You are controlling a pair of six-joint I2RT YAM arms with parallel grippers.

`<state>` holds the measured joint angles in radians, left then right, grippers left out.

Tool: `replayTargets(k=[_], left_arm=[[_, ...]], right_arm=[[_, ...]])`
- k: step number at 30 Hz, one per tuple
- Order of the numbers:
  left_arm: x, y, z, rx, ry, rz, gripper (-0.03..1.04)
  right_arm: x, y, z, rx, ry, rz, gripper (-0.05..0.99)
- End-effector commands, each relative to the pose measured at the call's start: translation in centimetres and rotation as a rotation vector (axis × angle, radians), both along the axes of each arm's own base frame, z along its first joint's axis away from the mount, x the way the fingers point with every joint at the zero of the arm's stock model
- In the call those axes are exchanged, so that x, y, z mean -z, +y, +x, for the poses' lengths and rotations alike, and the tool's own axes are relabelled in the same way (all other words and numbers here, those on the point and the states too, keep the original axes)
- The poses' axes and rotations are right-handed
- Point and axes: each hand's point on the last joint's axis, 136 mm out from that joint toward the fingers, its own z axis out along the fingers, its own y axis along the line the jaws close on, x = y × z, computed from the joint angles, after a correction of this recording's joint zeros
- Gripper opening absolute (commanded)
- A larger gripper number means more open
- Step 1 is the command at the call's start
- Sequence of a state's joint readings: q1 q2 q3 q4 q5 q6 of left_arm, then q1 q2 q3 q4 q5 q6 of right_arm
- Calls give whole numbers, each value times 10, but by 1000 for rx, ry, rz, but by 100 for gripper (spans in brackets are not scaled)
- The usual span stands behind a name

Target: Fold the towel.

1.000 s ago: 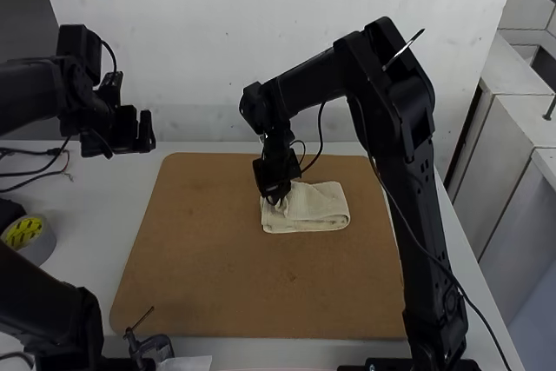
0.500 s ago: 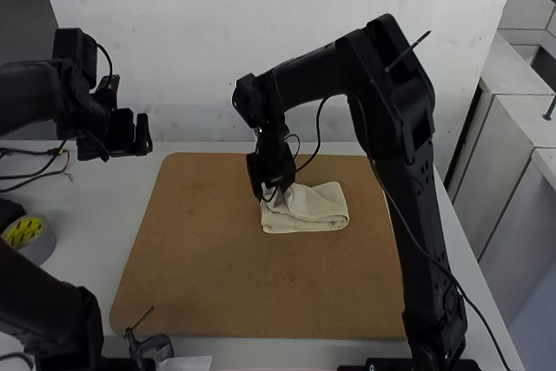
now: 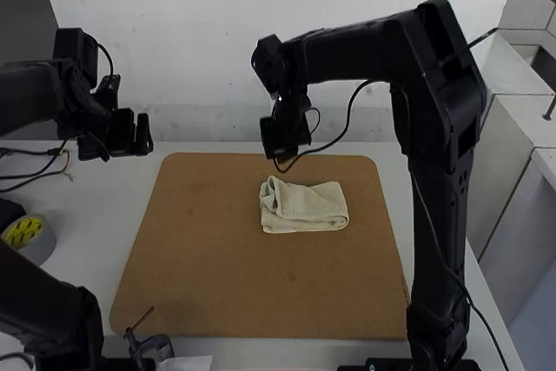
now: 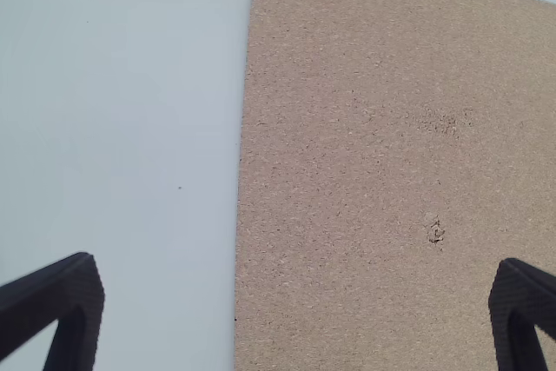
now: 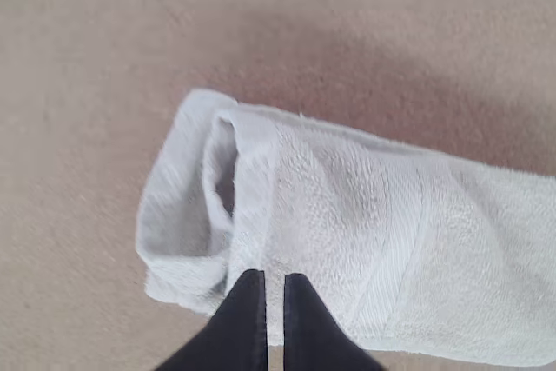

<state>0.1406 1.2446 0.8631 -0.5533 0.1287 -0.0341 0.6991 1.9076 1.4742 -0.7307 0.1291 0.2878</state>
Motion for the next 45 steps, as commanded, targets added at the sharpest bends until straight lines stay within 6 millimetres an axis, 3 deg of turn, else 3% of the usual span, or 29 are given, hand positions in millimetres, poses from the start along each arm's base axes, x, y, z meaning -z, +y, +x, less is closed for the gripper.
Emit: replayTargets(k=[1, 7, 19, 28, 36, 37, 42, 45], left_arm=[[-2, -6, -1, 23, -11, -5, 101], [1, -7, -2, 25, -4, -7, 101], [3, -7, -1, 26, -5, -6, 101], [6, -7, 0, 28, -1, -5, 101], [6, -7, 0, 29, -1, -4, 101], [7, -7, 0, 29, 1, -4, 101], [3, -8, 0, 30, -11, -5, 101], [-2, -8, 0, 30, -27, -2, 101]], right_arm=[[33, -14, -5, 18, 54, -57, 2], [57, -9, -10, 1, 81, -80, 2], [79, 15, -4, -29, 81, -79, 2], [77, 42, -2, -67, 55, -51, 2], [77, 40, 1, -61, 49, -52, 2], [73, 39, 2, -57, 43, -48, 5], [33, 35, 16, -32, -20, 17, 63], [5, 29, 23, -14, -65, 59, 83]])
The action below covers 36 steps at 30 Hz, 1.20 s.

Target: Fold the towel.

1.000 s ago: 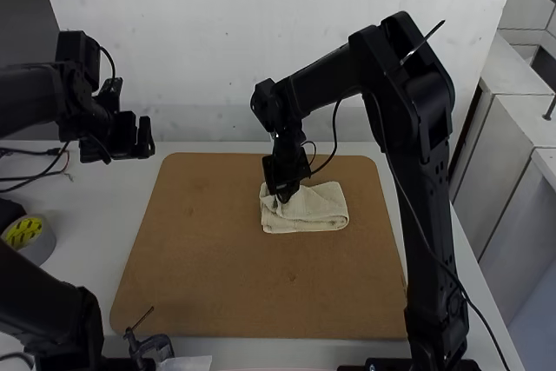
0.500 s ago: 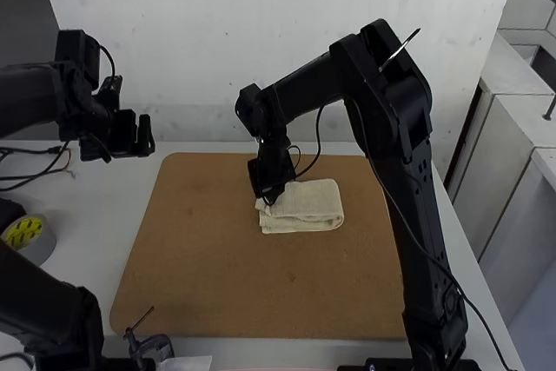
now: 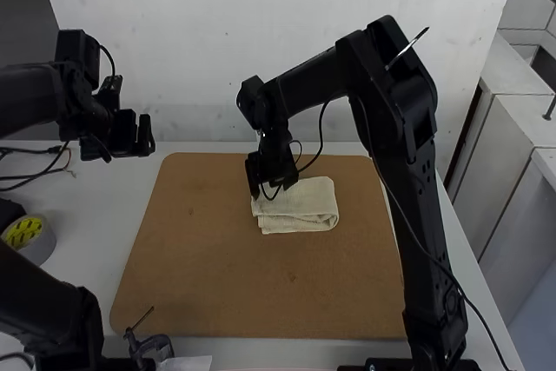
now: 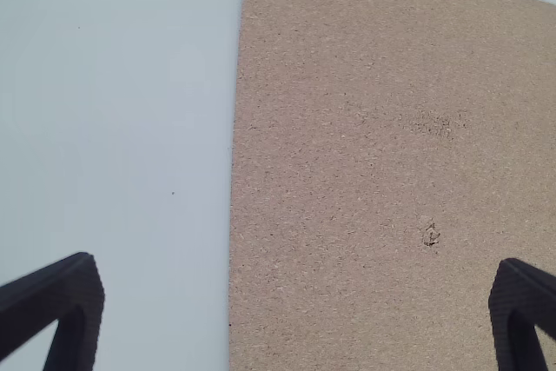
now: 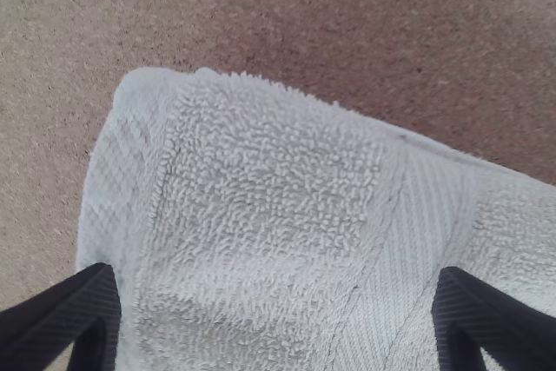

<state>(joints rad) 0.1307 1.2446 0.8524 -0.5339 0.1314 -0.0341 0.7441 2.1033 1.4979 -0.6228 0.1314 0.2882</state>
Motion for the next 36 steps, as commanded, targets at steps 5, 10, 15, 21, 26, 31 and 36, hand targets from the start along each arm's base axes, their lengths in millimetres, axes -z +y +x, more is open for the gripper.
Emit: replayTargets(k=[5, 10, 15, 21, 26, 31, 36], left_arm=[[-6, -4, -2, 17, -25, 0, 101], [-7, -2, -1, 12, -30, 2, 101], [-5, 1, -1, 4, -30, 1, 101], [0, -1, -5, 6, -27, -4, 101], [2, -3, -4, 11, -53, -3, 101], [0, -3, -5, 7, -61, -6, 101], [-21, -4, -7, 10, -129, 2, 100]], right_arm=[[-92, -25, 31, 80, -160, 132, 91], [-95, -75, 46, 172, -185, 121, 96], [-98, -131, 59, 260, -256, 137, 96], [-109, -180, 46, 331, -335, 153, 96], [-121, -200, 31, 345, -413, 177, 96], [-140, -212, 16, 363, -490, 209, 96], [-162, -230, 1, 398, -578, 240, 96]])
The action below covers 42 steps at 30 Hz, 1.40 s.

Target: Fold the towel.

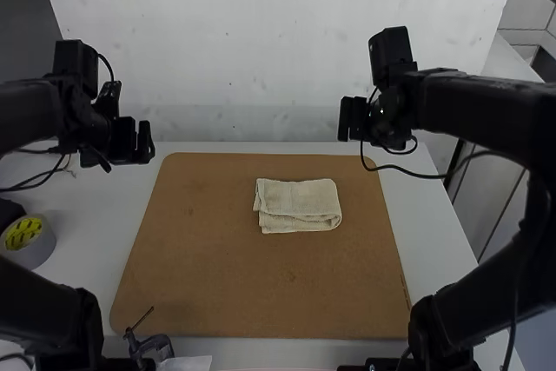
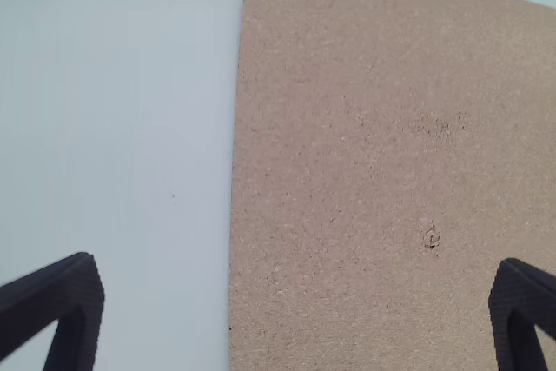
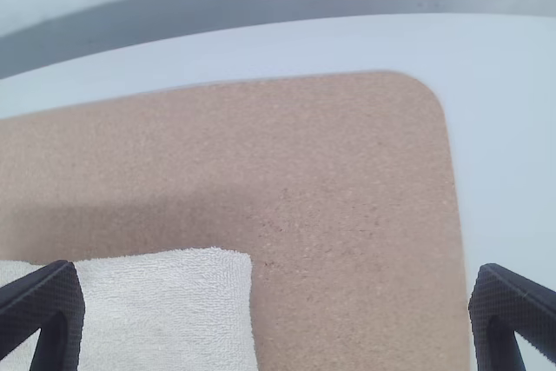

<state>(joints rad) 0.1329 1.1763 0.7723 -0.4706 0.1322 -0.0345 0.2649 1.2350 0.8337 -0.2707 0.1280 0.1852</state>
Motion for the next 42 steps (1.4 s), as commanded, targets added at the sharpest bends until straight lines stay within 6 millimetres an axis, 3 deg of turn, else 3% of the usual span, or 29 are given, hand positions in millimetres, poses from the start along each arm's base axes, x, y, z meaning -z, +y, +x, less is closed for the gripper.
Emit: replayTargets(k=[1, 8, 15, 23, 27, 31, 42], left_arm=[[-25, -4, 1, 16, -86, -4, 100], [-34, -5, -1, 22, -116, -3, 100], [-30, -2, -5, 11, -111, -20, 100], [-45, -7, -13, 27, -169, -26, 100], [-47, -11, -17, 40, -188, -35, 100], [-42, -14, -21, 47, -184, -49, 100], [-60, -11, -32, 26, -263, -43, 100]], right_arm=[[-25, -17, -8, 36, -92, 15, 96], [-39, -50, -31, 107, -203, 24, 96], [-50, -65, -63, 148, -335, 35, 96], [-65, -86, -104, 210, -530, 40, 96], [-66, -87, -119, 208, -612, 52, 96], [-53, -87, -119, 204, -584, 55, 96], [-60, -92, -121, 233, -597, 46, 96]])
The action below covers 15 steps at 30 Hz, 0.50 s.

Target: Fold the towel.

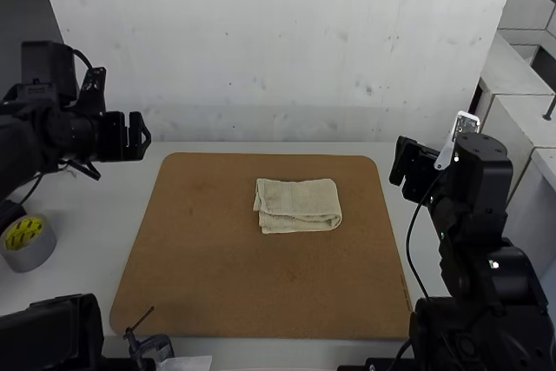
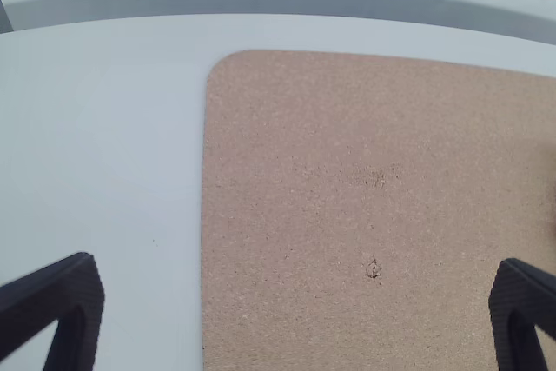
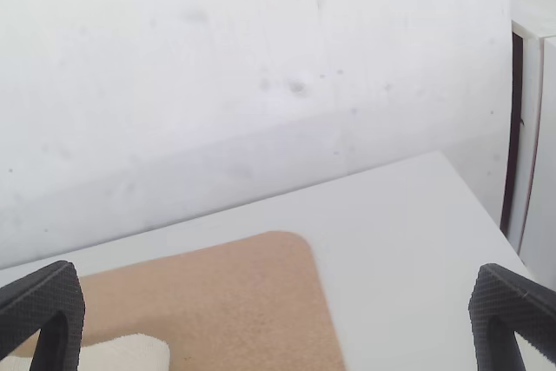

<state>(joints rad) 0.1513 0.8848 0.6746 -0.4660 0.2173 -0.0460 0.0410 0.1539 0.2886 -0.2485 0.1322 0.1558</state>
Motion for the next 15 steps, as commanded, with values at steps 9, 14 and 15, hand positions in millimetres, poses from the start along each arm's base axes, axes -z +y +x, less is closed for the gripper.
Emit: replayTargets(k=[9, 14, 15], left_arm=[[-9, -4, -27, 4, -140, -24, 100], [2, -14, -36, 53, -187, -73, 100], [4, -14, -37, 49, -195, -85, 100]], right_arm=[[-9, -7, -7, 40, 11, -2, 96], [-2, -5, -7, 26, 30, 1, 96], [-1, -5, -7, 27, 33, 2, 96]])
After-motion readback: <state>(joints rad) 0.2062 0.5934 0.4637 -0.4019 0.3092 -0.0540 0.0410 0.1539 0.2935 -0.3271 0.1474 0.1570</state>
